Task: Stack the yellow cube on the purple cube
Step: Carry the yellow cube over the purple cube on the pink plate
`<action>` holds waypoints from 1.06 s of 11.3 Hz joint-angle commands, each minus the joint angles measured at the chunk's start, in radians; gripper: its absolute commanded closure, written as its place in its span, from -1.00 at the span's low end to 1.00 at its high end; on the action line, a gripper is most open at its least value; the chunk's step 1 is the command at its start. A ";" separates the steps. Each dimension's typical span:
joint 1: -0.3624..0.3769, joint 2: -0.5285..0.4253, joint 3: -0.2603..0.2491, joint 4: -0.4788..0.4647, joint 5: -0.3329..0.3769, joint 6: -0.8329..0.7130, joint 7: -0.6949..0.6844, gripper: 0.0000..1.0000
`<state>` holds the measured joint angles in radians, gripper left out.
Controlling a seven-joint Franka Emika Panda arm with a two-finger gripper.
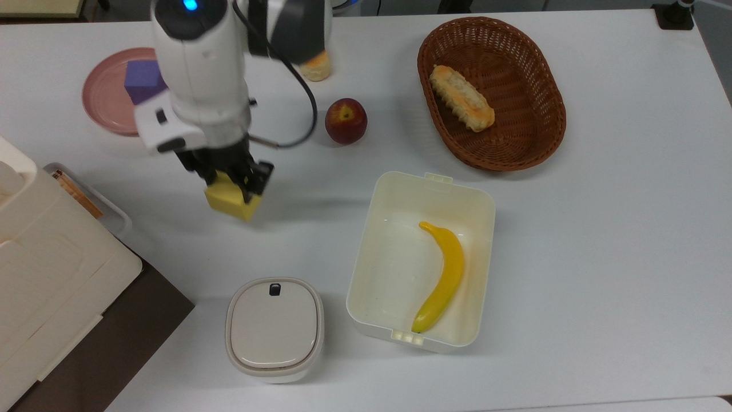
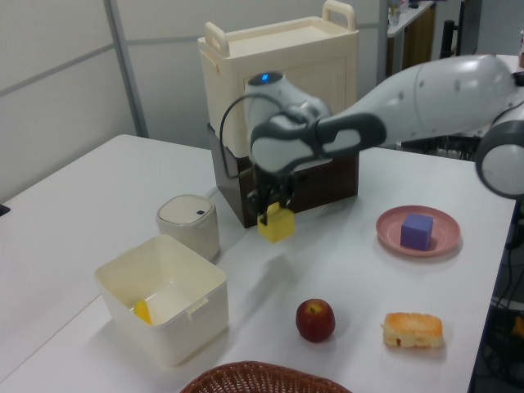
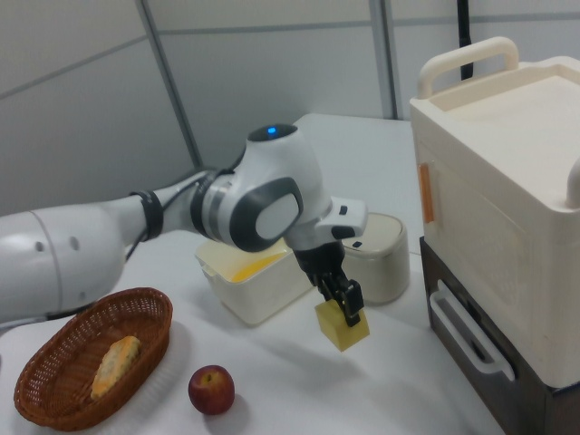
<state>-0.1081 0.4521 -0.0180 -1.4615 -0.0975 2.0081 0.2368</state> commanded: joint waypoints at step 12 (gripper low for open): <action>-0.208 -0.282 -0.034 -0.147 -0.002 -0.319 -0.569 0.86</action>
<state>-0.3125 0.2610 -0.0313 -1.4775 -0.0976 1.6835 -0.2465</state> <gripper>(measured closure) 0.419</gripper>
